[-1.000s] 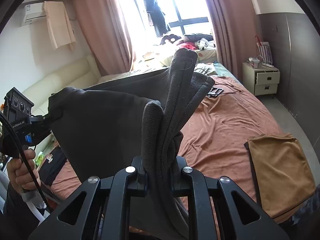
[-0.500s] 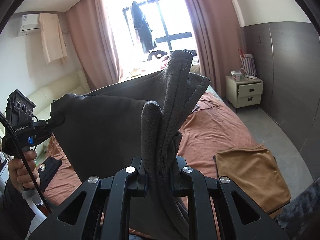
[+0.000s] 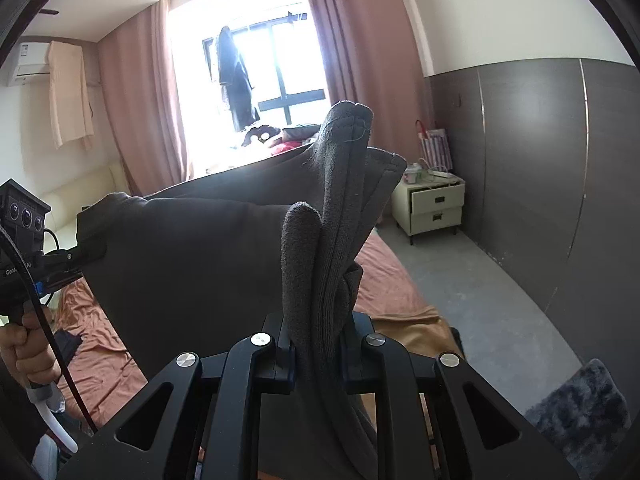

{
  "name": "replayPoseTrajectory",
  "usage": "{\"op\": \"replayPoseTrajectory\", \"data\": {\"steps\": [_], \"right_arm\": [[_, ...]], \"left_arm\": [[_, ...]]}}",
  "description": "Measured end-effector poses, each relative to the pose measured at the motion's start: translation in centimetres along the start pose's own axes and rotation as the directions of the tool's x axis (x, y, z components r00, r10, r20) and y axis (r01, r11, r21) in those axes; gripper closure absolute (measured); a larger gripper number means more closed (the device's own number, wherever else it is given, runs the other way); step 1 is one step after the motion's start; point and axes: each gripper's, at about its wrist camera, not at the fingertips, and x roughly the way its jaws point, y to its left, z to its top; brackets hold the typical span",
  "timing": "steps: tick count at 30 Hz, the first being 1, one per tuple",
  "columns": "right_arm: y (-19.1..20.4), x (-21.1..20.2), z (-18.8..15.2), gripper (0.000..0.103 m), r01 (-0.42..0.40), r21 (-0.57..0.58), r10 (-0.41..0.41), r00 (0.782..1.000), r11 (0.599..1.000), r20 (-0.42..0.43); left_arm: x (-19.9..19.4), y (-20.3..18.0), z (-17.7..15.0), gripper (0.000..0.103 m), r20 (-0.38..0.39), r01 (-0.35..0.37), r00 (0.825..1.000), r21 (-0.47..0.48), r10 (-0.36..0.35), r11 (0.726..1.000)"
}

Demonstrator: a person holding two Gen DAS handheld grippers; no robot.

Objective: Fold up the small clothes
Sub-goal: 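Lift the folded shirt with both grippers and carry it toward the clothes stack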

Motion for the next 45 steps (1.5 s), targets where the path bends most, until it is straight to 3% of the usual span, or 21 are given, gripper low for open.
{"op": "replayPoseTrajectory", "data": {"steps": [11, 17, 24, 34, 45], "right_arm": [[1.2, 0.4, -0.8, 0.092, 0.105, -0.027, -0.104, 0.994, 0.994, 0.015], [1.5, 2.8, -1.3, 0.092, 0.140, -0.012, -0.140, 0.990, 0.990, 0.002], [1.5, 8.2, -1.7, 0.092, 0.176, 0.026, -0.175, 0.984, 0.984, -0.043], [3.4, 16.9, -0.6, 0.092, 0.218, 0.059, -0.209, 0.968, 0.974, -0.140], [2.5, 26.8, 2.1, 0.092, 0.254, 0.053, -0.233, 0.937, 0.966, -0.259]], "left_arm": [[7.2, -3.3, -1.4, 0.097, -0.061, 0.026, 0.998, 0.055, -0.022, 0.998], [11.8, -2.4, -2.6, 0.097, -0.118, 0.038, 0.992, 0.058, -0.031, 0.998], [17.8, 1.3, -3.0, 0.097, -0.174, 0.038, 0.984, 0.005, -0.036, 0.999], [24.2, 7.4, -2.8, 0.097, -0.233, -0.038, 0.972, -0.006, 0.036, 0.999], [31.1, 15.2, -4.6, 0.097, -0.330, -0.103, 0.941, -0.054, 0.080, 0.993]]}}
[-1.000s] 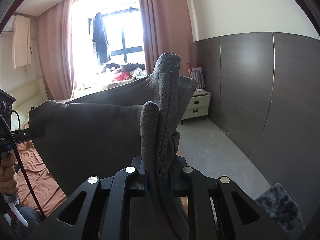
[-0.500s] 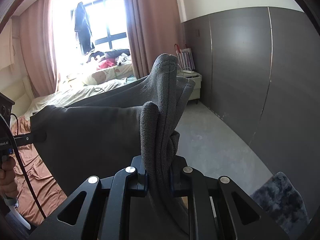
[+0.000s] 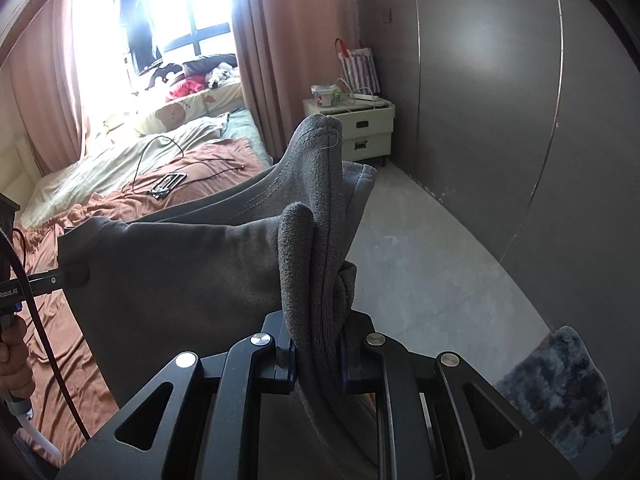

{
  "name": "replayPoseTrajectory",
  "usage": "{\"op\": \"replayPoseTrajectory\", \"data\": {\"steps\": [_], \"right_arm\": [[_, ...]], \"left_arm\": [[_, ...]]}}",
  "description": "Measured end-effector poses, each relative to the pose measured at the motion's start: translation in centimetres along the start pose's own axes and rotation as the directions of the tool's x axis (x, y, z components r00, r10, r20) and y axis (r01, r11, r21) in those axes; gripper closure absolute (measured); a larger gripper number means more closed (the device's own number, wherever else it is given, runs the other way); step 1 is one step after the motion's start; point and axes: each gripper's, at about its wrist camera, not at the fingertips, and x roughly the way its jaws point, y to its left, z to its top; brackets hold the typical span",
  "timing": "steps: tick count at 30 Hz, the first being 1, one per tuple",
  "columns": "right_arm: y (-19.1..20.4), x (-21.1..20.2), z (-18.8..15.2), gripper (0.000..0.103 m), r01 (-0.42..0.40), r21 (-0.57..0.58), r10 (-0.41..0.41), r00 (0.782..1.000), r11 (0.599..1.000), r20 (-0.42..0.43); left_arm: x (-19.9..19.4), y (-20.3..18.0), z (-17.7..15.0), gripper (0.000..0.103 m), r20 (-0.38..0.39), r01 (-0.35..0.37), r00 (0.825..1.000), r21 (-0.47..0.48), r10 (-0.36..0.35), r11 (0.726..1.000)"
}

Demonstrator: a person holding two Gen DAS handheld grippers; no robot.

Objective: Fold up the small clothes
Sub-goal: 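Lift the folded shirt with both grippers and carry it toward the clothes stack, then lower the shirt onto the tan folded cloth and open both grippers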

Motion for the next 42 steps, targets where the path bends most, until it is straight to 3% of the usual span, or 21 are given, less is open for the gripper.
{"op": "replayPoseTrajectory", "data": {"steps": [6, 13, 16, 18, 22, 27, 29, 32, 38, 42], "right_arm": [[-1.5, 3.1, 1.3, 0.092, 0.009, -0.039, -0.011, 0.998, 0.999, -0.056], [-1.7, 7.9, 1.8, 0.090, 0.033, -0.034, -0.036, 0.993, 0.999, -0.115], [-2.3, 10.6, 1.5, 0.079, 0.098, -0.036, -0.103, 0.974, 0.995, -0.203], [-2.9, 11.1, 2.1, 0.078, 0.173, -0.036, -0.176, 0.961, 0.984, -0.215], [-4.6, 8.6, 3.4, 0.066, 0.114, 0.038, -0.106, 0.980, 0.993, -0.171], [-4.4, 5.6, 3.0, 0.067, 0.050, 0.016, -0.048, 0.988, 0.999, -0.145], [-4.0, 5.5, 2.5, 0.073, 0.027, -0.013, -0.029, 0.987, 1.000, -0.158], [-4.1, 6.7, 1.6, 0.084, 0.029, -0.039, -0.037, 0.976, 0.999, -0.212], [-6.7, 9.9, 1.8, 0.084, 0.068, 0.032, -0.056, 0.959, 0.997, -0.279], [-8.1, 11.4, 2.3, 0.088, 0.079, 0.040, -0.063, 0.954, 0.996, -0.293]], "left_arm": [[3.5, 3.0, -0.5, 0.097, -0.055, -0.050, 0.997, 0.039, 0.052, 0.998], [6.5, 7.9, -2.1, 0.094, -0.099, -0.081, 0.992, -0.047, 0.076, 0.996], [8.3, 9.7, -3.0, 0.089, -0.204, -0.150, 0.971, -0.103, 0.126, 0.983], [8.0, 10.8, -3.3, 0.086, -0.205, -0.154, 0.971, -0.148, 0.122, 0.977], [6.2, 9.9, -2.5, 0.084, -0.148, -0.190, 0.973, -0.080, 0.176, 0.979], [4.5, 8.0, -1.2, 0.084, -0.097, -0.165, 0.983, -0.054, 0.159, 0.985], [5.0, 7.4, -0.7, 0.084, -0.087, -0.138, 0.987, -0.021, 0.136, 0.990], [6.3, 6.5, -0.7, 0.084, -0.101, -0.128, 0.986, 0.026, 0.130, 0.991], [9.7, 5.9, -0.4, 0.084, -0.144, -0.105, 0.983, 0.091, 0.117, 0.990], [12.2, 6.3, -0.5, 0.084, -0.168, -0.137, 0.973, 0.135, 0.159, 0.981]]}}
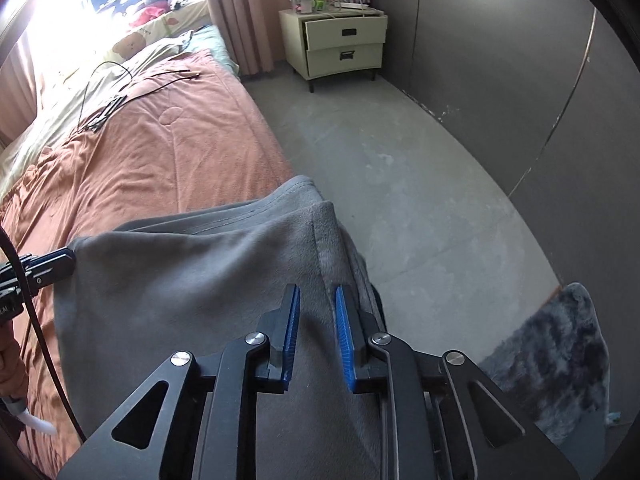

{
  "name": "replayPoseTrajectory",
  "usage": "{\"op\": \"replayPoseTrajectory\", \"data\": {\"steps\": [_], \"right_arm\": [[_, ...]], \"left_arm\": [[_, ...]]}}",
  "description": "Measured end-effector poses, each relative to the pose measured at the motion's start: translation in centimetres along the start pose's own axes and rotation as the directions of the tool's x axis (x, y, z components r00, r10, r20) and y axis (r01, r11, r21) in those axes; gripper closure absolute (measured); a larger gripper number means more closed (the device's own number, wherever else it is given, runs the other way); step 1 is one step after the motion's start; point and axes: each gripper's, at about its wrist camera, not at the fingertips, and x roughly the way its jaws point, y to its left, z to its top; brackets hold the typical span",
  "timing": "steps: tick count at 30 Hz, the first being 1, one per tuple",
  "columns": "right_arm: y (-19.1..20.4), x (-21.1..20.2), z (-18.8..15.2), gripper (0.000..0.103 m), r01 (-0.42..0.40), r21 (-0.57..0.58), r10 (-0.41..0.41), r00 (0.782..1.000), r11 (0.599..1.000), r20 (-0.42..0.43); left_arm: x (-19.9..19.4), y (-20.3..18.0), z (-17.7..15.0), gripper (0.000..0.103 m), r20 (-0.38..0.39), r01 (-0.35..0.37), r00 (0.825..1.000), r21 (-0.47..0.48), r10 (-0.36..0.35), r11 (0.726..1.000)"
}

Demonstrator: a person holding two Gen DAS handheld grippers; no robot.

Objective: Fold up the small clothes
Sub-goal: 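Lower the shirt onto the tan folded cloth and open both grippers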

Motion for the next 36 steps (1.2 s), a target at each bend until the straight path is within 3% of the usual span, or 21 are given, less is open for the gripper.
{"op": "replayPoseTrajectory", "data": {"steps": [6, 9, 13, 15, 28, 36], "right_arm": [[-0.8, 2.8, 0.4, 0.088, 0.004, 0.018, -0.004, 1.000, 1.000, -0.023], [-0.6, 3.4, 0.6, 0.089, -0.005, 0.027, 0.005, 1.000, 1.000, -0.017], [-0.6, 1.0, -0.2, 0.089, -0.052, 0.030, 0.051, 0.998, 0.998, 0.024], [-1.0, -0.6, -1.5, 0.087, -0.080, 0.027, 0.079, 0.996, 0.996, 0.031], [-3.1, -9.6, -11.9, 0.087, -0.051, -0.003, 0.051, 0.989, 0.999, 0.142], [-3.5, -8.7, -15.3, 0.087, 0.013, 0.023, -0.016, 0.988, 1.000, 0.152]], "left_arm": [[3.1, 0.9, -0.7, 0.084, -0.042, -0.011, 0.999, 0.011, 0.012, 1.000], [2.7, 1.0, -0.7, 0.084, -0.036, -0.006, 0.999, 0.000, 0.006, 1.000], [0.8, 0.6, -0.9, 0.084, -0.011, -0.005, 1.000, -0.006, 0.004, 1.000], [0.1, 0.4, -1.1, 0.084, -0.001, 0.006, 1.000, -0.005, -0.006, 1.000], [-3.6, -2.5, -3.7, 0.084, -0.005, 0.027, 1.000, 0.040, -0.027, 0.999], [-4.1, -4.4, -5.6, 0.084, -0.034, 0.051, 0.998, 0.068, -0.049, 0.996]]}}
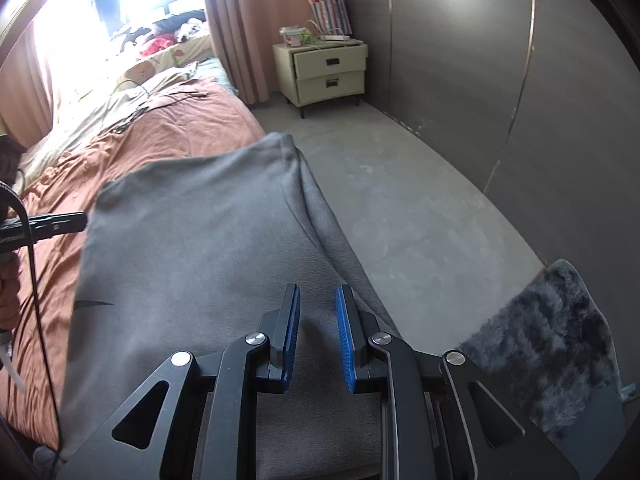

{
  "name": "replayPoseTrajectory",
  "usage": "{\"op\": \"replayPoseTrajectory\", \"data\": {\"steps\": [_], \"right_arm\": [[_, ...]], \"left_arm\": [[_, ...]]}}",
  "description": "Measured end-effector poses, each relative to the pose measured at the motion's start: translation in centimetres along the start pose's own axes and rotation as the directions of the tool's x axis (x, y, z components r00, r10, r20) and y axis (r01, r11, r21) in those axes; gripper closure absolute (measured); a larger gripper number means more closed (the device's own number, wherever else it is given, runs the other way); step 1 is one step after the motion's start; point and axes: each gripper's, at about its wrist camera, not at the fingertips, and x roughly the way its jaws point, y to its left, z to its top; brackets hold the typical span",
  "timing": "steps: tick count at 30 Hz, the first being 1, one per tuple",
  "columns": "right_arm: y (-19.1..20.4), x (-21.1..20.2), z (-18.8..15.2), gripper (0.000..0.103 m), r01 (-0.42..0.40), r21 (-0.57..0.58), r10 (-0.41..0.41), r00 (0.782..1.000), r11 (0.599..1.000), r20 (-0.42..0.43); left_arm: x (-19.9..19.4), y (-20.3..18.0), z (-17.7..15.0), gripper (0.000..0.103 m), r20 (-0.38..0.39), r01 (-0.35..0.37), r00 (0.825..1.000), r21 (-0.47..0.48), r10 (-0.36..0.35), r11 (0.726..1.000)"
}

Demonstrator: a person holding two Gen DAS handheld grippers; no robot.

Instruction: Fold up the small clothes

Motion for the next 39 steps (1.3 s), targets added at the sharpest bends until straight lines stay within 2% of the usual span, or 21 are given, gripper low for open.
{"op": "replayPoseTrajectory", "data": {"steps": [2, 3, 6, 11, 15, 18, 20, 22, 23, 24, 25, 26, 27, 29, 30, 33, 34, 37, 39], "right_arm": [[-0.2, 0.7, -0.5, 0.087, 0.071, 0.005, -0.071, 0.997, 0.997, -0.004], [-0.6, 1.0, -0.8, 0.087, 0.075, 0.028, -0.075, 0.997, 0.997, -0.013], [-1.2, 0.6, -2.0, 0.087, 0.032, 0.084, -0.032, 0.999, 0.996, 0.002], [-1.2, -0.9, -3.7, 0.087, 0.036, 0.094, -0.037, 0.999, 0.995, 0.009], [-1.4, -2.2, -4.5, 0.087, 0.156, 0.072, -0.155, 0.988, 0.985, -0.028], [-1.8, -4.0, -4.9, 0.087, 0.150, 0.112, -0.149, 0.989, 0.982, -0.023], [-1.3, -5.8, -5.1, 0.087, 0.146, 0.121, -0.147, 0.989, 0.982, -0.006], [-0.7, -7.2, -5.3, 0.087, 0.132, 0.123, -0.134, 0.991, 0.984, 0.007], [-0.4, -7.9, -5.4, 0.087, 0.129, 0.121, -0.132, 0.991, 0.984, 0.011], [0.0, -8.7, -5.6, 0.085, 0.125, 0.118, -0.128, 0.992, 0.985, 0.017], [0.2, -9.4, -5.8, 0.075, 0.123, 0.116, -0.127, 0.992, 0.986, 0.023], [0.4, -10.6, -6.3, 0.057, 0.123, 0.115, -0.128, 0.991, 0.986, 0.034], [0.7, -11.5, -6.6, 0.048, 0.122, 0.113, -0.128, 0.991, 0.986, 0.046], [1.1, -13.2, -7.6, 0.022, 0.110, 0.116, -0.119, 0.990, 0.987, 0.073], [1.2, -14.2, -8.2, 0.018, 0.095, 0.122, -0.106, 0.991, 0.988, 0.082], [2.0, -16.2, -9.2, 0.007, 0.081, 0.108, -0.092, 0.991, 0.991, 0.096], [2.3, -16.9, -9.6, 0.000, 0.093, 0.098, -0.104, 0.989, 0.991, 0.104], [3.0, -18.6, -10.8, 0.000, 0.122, 0.092, -0.133, 0.983, 0.988, 0.127], [3.7, -19.8, -11.5, 0.000, 0.104, 0.088, -0.115, 0.983, 0.991, 0.141]], "left_arm": [[0.1, -0.2, -0.4, 0.084, -0.011, -0.003, 1.000, 0.000, 0.003, 1.000], [0.0, -0.3, -0.6, 0.084, -0.013, -0.003, 1.000, 0.001, 0.003, 1.000], [-0.3, -0.4, -1.3, 0.084, -0.012, 0.001, 1.000, -0.002, -0.001, 1.000], [-0.6, -0.6, -2.4, 0.084, -0.015, -0.007, 1.000, -0.013, 0.007, 1.000], [-1.7, -1.1, -3.1, 0.084, -0.011, -0.001, 1.000, -0.024, 0.000, 1.000], [-3.0, -1.7, -3.5, 0.083, -0.004, -0.007, 1.000, -0.024, 0.007, 1.000], [-4.2, -2.2, -3.9, 0.076, 0.010, -0.013, 1.000, -0.025, 0.014, 1.000], [-5.4, -2.9, -4.1, 0.058, 0.026, -0.014, 1.000, -0.018, 0.014, 1.000], [-6.3, -3.3, -4.2, 0.053, 0.037, -0.012, 0.999, -0.014, 0.012, 1.000], [-7.0, -3.5, -4.3, 0.043, 0.048, -0.011, 0.999, -0.013, 0.012, 1.000], [-7.9, -3.9, -4.5, 0.033, 0.060, -0.015, 0.998, -0.013, 0.016, 1.000], [-8.8, -4.2, -4.7, 0.029, 0.074, -0.019, 0.997, -0.013, 0.020, 1.000], [-9.6, -4.4, -4.9, 0.022, 0.090, -0.023, 0.996, -0.010, 0.024, 1.000], [-11.6, -5.0, -5.5, 0.010, 0.136, -0.050, 0.989, 0.000, 0.050, 0.999], [-12.1, -5.2, -5.7, 0.002, 0.153, -0.061, 0.986, 0.002, 0.060, 0.998], [-14.7, -5.8, -6.6, 0.000, 0.193, -0.092, 0.977, -0.002, 0.091, 0.996], [-15.6, -6.0, -7.1, 0.000, 0.197, -0.100, 0.975, -0.004, 0.099, 0.995], [-17.7, -6.4, -8.3, 0.000, 0.200, -0.129, 0.972, -0.003, 0.127, 0.992], [-19.5, -6.8, -9.4, 0.000, 0.216, -0.135, 0.967, -0.012, 0.135, 0.991]]}}
